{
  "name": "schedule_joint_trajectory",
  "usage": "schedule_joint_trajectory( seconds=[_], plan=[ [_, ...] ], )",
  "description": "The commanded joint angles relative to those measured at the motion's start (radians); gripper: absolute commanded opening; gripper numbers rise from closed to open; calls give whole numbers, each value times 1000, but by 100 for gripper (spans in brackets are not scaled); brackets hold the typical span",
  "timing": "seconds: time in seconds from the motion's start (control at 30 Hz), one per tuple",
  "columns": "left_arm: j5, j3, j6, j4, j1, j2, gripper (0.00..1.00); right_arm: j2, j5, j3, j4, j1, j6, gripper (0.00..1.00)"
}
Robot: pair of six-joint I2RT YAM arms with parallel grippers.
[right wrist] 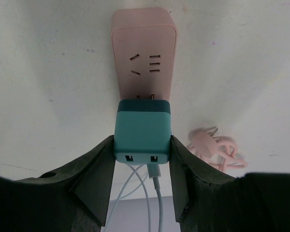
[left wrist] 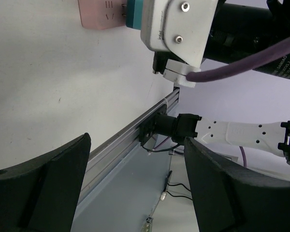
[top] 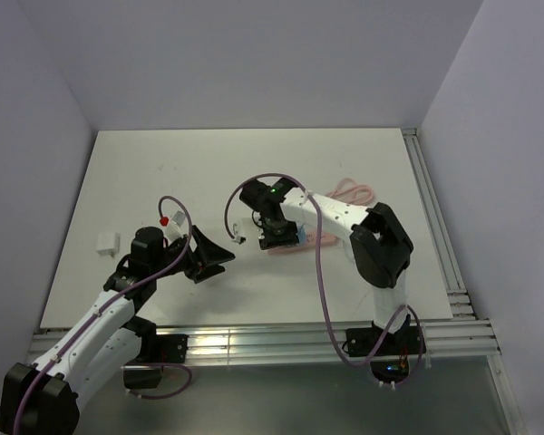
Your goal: Insert the plug
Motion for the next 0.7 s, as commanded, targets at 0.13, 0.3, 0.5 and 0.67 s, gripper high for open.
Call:
schedule_joint_trajectory(
  seconds=[0.13,0.3,0.5,0.67],
  plan=[
    [25,-6,-5,37,9,-15,83,181,-75,58,-2,18,46,0],
    [32,-5,-9,41,11,-18,83,232,-159,108,-57,15,58,0],
    [27,-9,-9,29,13,-33,83,246,-155,35,-33,13,83,0],
    [42,-20,-20,46,14,-30,82,226,-176,-36,-7,12,101,0]
  ],
)
